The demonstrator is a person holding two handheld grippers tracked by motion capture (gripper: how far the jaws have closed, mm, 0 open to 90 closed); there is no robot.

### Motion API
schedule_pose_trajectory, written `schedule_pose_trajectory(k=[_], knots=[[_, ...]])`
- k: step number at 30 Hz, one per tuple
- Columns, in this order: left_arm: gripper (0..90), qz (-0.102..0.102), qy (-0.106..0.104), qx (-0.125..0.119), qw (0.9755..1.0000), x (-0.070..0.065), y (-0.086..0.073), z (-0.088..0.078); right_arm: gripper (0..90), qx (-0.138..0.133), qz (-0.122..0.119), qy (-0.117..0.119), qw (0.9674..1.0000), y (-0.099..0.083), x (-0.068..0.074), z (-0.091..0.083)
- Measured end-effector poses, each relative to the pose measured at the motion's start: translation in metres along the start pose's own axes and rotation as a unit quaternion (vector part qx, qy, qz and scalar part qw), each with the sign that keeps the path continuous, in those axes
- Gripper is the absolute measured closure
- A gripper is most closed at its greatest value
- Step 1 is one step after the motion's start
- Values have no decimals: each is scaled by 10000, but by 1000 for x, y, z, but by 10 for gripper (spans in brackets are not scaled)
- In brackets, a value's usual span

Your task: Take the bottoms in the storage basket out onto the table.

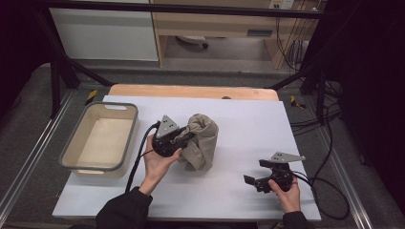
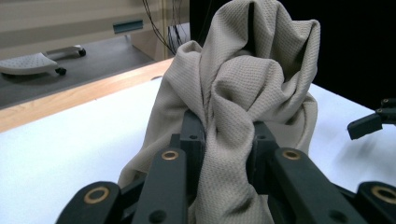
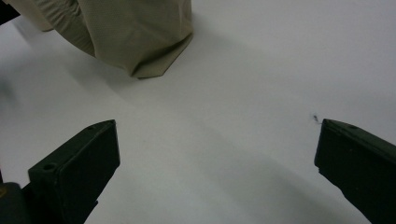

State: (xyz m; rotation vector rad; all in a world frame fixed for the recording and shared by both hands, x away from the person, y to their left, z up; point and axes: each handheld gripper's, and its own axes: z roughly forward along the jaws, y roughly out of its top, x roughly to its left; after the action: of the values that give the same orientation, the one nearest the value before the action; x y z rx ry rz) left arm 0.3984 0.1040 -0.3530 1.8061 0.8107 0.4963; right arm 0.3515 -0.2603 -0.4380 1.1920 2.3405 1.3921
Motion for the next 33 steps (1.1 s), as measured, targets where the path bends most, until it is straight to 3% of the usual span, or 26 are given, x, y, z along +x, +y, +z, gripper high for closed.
schedule_pose_trajectory(k=[24, 33], knots=[[719, 97, -66, 523, 9986, -9, -20, 27, 6, -6, -8, -7, 10000, 0, 0, 0], [689, 178, -120, 836, 9963, -10, -27, 36, 6, -17, -7, -2, 10000, 0, 0, -1]])
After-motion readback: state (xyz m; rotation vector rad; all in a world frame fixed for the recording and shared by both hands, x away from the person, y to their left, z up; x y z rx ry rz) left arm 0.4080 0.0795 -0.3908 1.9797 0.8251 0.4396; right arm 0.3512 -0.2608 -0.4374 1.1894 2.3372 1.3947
